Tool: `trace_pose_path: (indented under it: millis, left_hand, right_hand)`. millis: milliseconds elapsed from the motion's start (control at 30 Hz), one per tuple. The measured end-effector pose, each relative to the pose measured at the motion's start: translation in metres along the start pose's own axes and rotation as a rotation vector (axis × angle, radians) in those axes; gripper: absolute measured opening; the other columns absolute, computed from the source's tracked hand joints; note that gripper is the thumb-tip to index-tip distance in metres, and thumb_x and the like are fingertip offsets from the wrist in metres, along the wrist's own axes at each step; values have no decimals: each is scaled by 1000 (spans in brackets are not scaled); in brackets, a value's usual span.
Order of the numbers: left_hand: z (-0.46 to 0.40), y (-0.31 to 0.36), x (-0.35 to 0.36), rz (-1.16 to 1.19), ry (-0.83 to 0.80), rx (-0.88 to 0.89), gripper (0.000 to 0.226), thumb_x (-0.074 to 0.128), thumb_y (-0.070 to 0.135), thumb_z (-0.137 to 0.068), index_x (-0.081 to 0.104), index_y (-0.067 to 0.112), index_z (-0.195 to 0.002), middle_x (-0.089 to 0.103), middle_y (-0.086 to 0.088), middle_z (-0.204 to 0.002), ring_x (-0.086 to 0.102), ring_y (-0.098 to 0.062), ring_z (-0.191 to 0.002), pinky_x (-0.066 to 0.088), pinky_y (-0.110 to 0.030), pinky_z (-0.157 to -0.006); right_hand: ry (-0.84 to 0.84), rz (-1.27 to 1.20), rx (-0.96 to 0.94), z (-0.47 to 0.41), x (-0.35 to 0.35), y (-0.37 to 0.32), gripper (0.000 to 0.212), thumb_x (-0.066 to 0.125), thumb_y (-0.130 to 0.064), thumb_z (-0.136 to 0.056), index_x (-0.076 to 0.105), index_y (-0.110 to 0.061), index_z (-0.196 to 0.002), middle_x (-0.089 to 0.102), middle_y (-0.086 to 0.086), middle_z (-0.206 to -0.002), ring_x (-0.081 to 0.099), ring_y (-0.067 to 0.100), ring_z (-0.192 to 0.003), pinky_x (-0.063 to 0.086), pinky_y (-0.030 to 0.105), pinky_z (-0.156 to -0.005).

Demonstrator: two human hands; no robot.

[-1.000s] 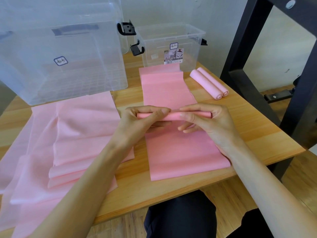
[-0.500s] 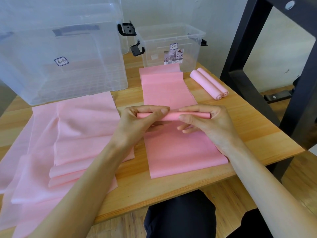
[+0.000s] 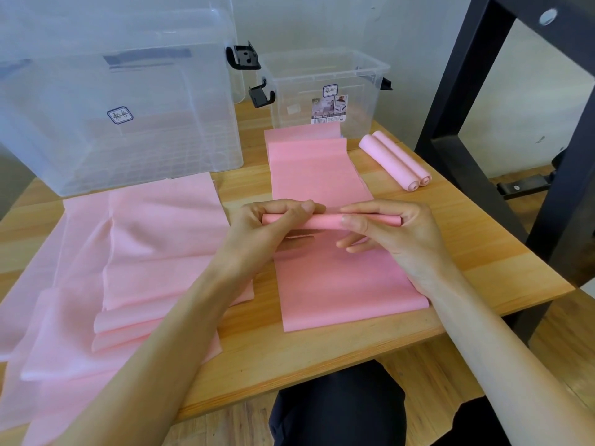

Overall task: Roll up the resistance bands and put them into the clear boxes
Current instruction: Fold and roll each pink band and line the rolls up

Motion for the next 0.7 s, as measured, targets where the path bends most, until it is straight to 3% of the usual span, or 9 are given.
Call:
trace_pose_path:
  millis: [133, 367, 500, 700]
  left_hand:
    - [0, -2, 2, 80, -45, -31, 24, 70, 27, -71, 79, 16, -91, 76, -6, -102, 71, -17, -94, 57, -28, -87]
    - [1, -6, 7, 165, -134, -94, 23, 69, 18, -70, 80, 15, -90, 77, -6, -97, 73, -13, -86, 60, -20, -72]
    - [0, -3, 4, 108, -82, -34, 25, 70, 21, -72, 79, 15, -95, 76, -7, -104, 71, -16, -93, 58, -26, -85]
    - [0, 4, -2, -16, 19, 55, 15, 67, 12, -89, 75, 12, -102, 77, 0, -101, 72, -13, -96, 58, -21, -78]
  right_hand:
    - [12, -1, 12, 0, 0, -1, 17, 72, -22, -77, 76, -11, -88, 76, 7, -76, 73, 27, -61, 59, 28, -54]
    - [-11, -16, 58, 1, 2, 3, 22, 67, -27, -81, 75, -10, -92, 74, 15, -74, 71, 28, -56, 57, 27, -51]
    - [-5, -29, 48, 0, 1, 2, 21, 68, -27, -80, 75, -13, -93, 75, 15, -76, 72, 28, -59, 58, 27, -53]
    - [0, -1, 0, -2, 0, 0, 18, 75, -12, -75, 75, -8, -93, 77, 6, -85, 75, 26, -72, 60, 28, -61]
Point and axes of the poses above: each hand's wrist, its own z-axis away from the middle knuckle, its own x-axis out of the palm, y = z × x, the point moved 9 cm from there along -z, towards the middle knuckle
